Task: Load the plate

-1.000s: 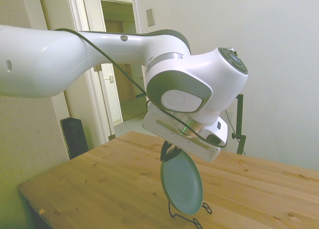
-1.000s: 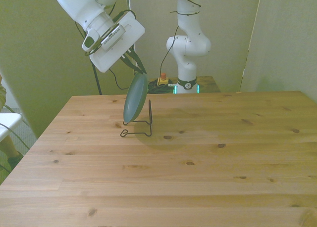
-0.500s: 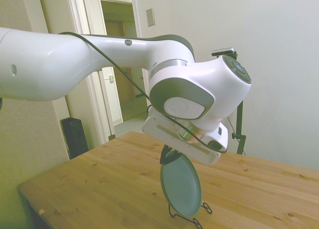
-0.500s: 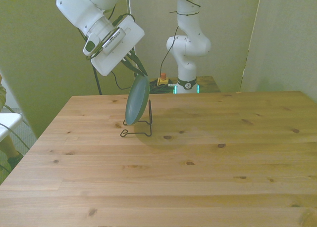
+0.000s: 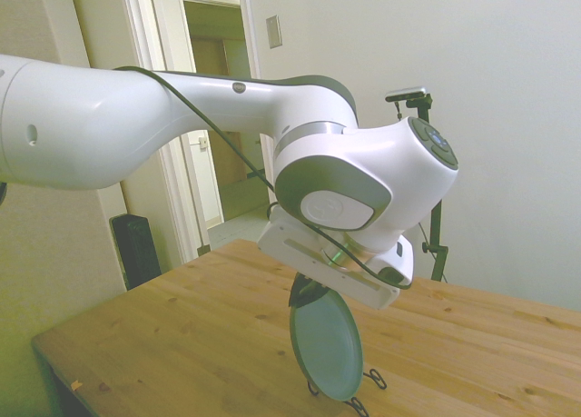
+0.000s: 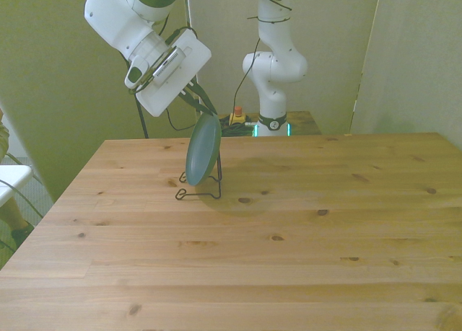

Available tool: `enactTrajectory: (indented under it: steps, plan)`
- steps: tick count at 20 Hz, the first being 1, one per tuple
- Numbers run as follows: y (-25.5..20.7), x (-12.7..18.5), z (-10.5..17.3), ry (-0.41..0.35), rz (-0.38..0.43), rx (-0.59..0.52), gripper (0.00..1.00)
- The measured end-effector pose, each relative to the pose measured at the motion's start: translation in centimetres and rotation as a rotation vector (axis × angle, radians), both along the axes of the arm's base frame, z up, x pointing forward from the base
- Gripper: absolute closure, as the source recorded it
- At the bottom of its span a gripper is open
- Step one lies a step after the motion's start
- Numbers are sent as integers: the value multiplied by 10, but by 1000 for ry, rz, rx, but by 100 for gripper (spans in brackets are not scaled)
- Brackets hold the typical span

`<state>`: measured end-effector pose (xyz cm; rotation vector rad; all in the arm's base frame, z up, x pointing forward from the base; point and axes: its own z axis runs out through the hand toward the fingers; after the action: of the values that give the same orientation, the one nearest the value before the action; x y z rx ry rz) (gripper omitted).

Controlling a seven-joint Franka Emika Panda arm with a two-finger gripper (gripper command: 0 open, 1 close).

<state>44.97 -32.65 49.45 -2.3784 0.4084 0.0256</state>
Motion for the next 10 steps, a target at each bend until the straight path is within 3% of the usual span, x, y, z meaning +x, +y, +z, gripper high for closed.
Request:
enactTrajectory:
  steps: [10]
  plan:
    - [-1,-2,-7,-8,10,3,100]
